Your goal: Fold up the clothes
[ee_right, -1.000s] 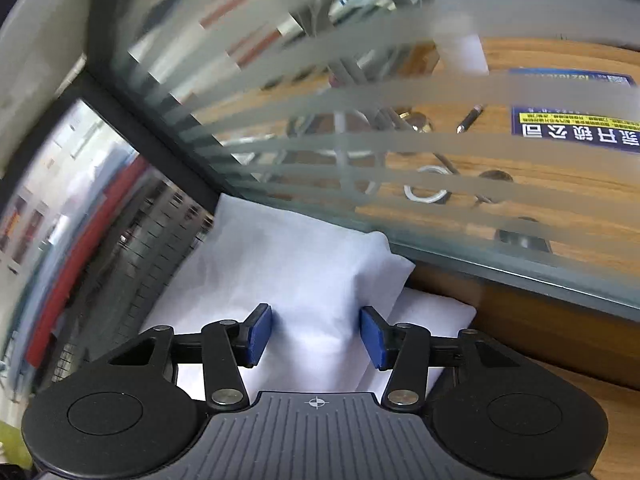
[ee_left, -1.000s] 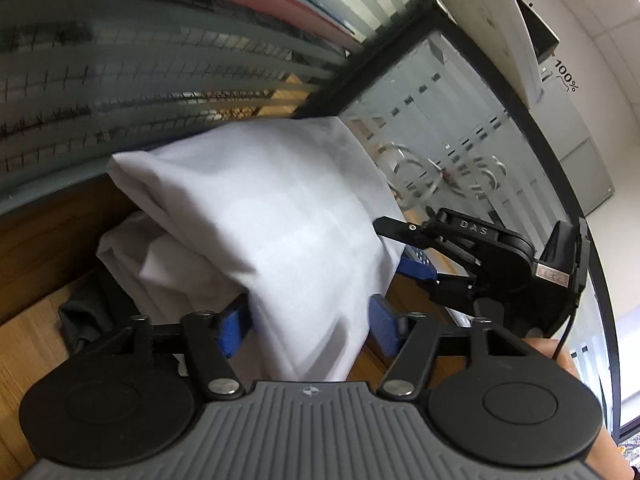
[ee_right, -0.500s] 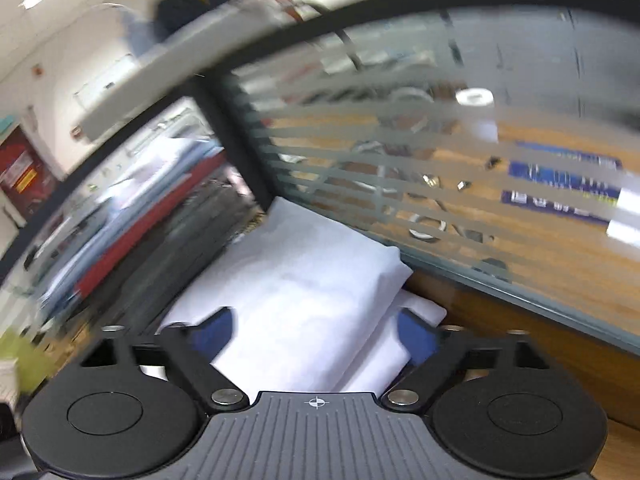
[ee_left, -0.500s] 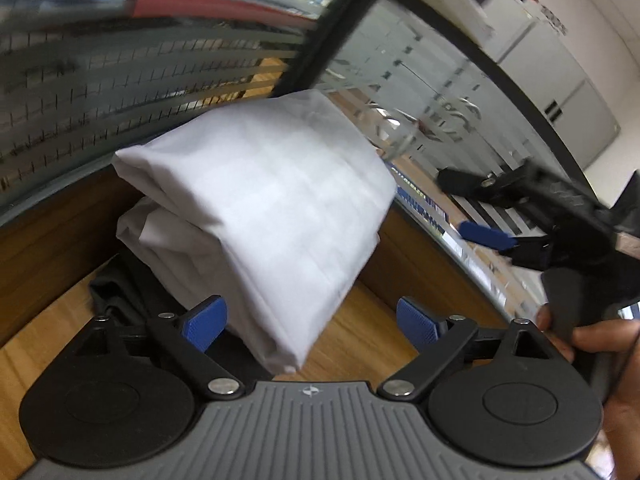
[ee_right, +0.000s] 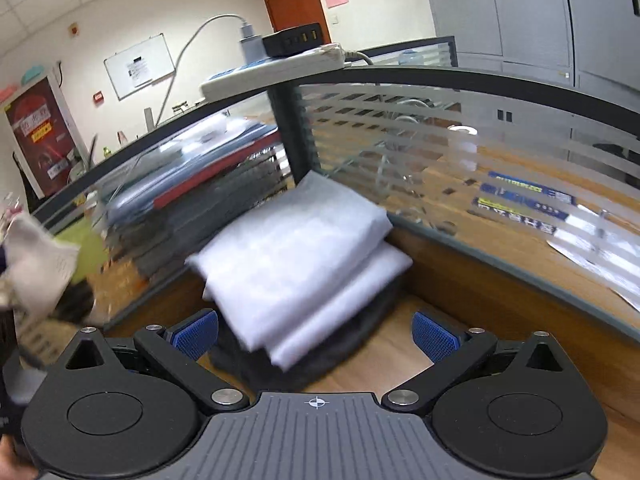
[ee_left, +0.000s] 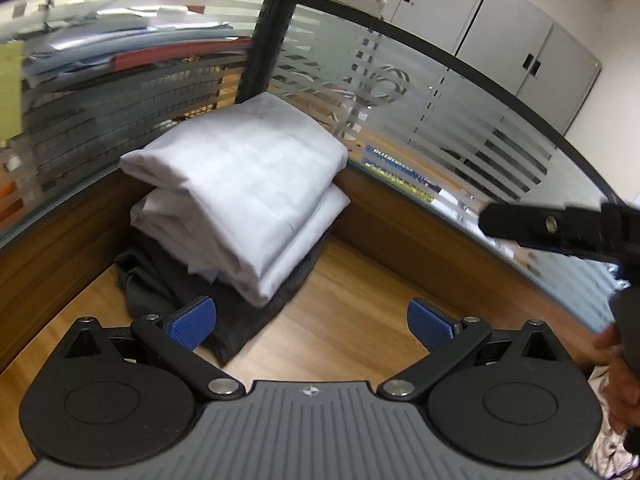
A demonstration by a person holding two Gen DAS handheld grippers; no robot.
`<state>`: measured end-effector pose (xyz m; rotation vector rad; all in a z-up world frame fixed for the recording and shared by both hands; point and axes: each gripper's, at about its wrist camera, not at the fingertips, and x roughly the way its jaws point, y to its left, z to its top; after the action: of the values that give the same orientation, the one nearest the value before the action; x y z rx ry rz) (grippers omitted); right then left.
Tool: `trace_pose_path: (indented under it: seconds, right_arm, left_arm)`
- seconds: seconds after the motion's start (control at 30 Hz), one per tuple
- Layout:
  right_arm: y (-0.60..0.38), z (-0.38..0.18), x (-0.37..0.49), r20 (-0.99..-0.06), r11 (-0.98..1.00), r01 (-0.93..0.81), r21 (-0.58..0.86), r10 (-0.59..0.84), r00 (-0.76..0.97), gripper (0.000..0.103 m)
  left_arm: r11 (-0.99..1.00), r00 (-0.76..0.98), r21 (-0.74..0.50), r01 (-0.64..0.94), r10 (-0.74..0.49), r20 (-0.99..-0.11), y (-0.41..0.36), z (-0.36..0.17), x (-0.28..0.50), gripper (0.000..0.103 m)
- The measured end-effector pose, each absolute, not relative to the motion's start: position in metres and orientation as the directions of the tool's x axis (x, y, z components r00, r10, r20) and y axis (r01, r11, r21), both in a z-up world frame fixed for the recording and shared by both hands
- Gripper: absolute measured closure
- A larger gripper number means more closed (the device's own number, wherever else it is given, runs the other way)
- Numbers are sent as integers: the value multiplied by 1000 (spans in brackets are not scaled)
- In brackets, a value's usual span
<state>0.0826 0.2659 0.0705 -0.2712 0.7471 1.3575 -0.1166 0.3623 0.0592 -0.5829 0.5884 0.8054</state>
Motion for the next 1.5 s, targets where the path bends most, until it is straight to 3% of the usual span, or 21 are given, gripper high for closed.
trace_pose_path:
  seconds: [0.87,1.5]
  right_arm:
    - [46,28,53,-670,304,-916,262,740,54,0]
    - [-40,11,69,-683,535,-814,226,683,259,0]
  left_arm:
    - [608,475,-78,-790,527,-704,157,33,-114,0]
    - [819,532,17,-574,389,-752,99,13,-56,0]
